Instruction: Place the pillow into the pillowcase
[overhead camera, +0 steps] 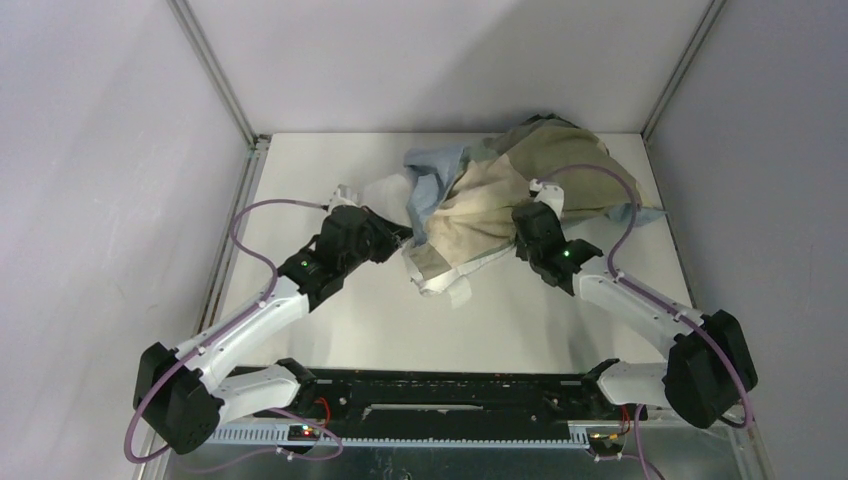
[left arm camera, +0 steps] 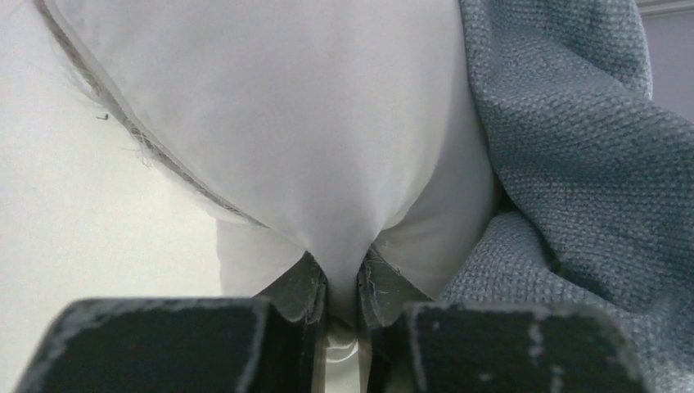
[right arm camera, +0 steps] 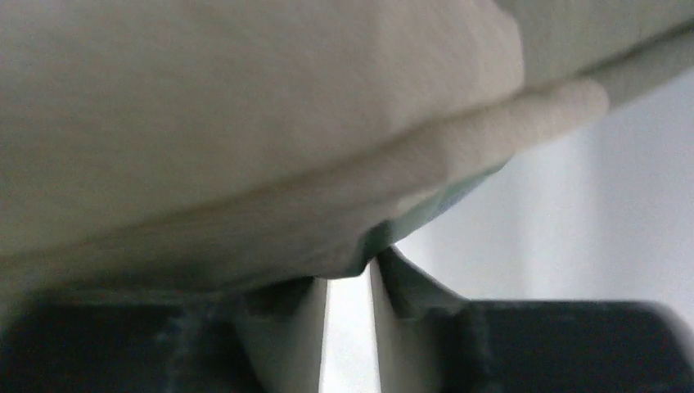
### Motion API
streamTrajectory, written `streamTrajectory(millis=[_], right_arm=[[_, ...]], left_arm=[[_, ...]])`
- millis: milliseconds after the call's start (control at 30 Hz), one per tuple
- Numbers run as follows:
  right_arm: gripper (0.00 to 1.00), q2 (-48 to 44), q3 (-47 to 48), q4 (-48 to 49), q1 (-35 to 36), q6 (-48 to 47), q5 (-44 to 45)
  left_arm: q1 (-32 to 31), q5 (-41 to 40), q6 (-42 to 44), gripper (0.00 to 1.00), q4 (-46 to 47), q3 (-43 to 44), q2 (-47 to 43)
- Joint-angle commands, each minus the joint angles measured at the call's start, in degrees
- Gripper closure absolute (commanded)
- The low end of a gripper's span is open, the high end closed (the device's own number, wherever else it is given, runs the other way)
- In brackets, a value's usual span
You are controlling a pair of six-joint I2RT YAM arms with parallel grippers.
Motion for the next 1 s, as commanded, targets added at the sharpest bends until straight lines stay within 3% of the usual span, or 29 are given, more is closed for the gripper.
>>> streamTrajectory(millis=[0,33,167,267,400,467,567,700,967], right_arm=[[0.94,1.53,9.86,2.15,-0.46,-3.99,6.78],[1.0,1.59,13.19,-0.9,-0.08,-4.4,7.71],[1.0,-1.06,27.75,-12.67,3.91,-7.64,6.88],[1.0,2.88,46.7,-26.09,8.56,-9.75,5.85],[1.0,14.57,71.16,-38.5,12.69,-13.89,4.07],[1.0,19.82,75.64,-39.73,12.02,-14.65,1.26],[1.0,25.93,76.37,-38.11,10.01,-14.05,-3.87],[1.0,33.69,74.94,-35.72,8.67,-12.01,-5.92],[1.0,38.69,72.14,-30.17,7.35,-10.33,-8.35]], left_arm=[[-0.05,-1.54,4.43,1.0,1.95,6.49,-2.44],[-0.11,-1.83,6.03,1.0,1.07,7.09,-2.3],[-0.24,-0.34,12.9,1.0,-2.36,9.03,-1.3],[-0.75,4.37,17.2,0.96,-3.56,10.14,-0.49],[-3.58,10.27,21.7,0.52,-7.86,13.28,-0.91],[-4.49,9.69,22.01,0.38,-9.49,13.4,-3.35],[-4.06,8.66,21.86,0.23,-10.5,11.97,-8.3],[-2.74,6.59,24.88,0.1,-16.29,12.65,-12.33],[-1.3,13.26,29.44,0.04,-21.35,9.26,-17.22]])
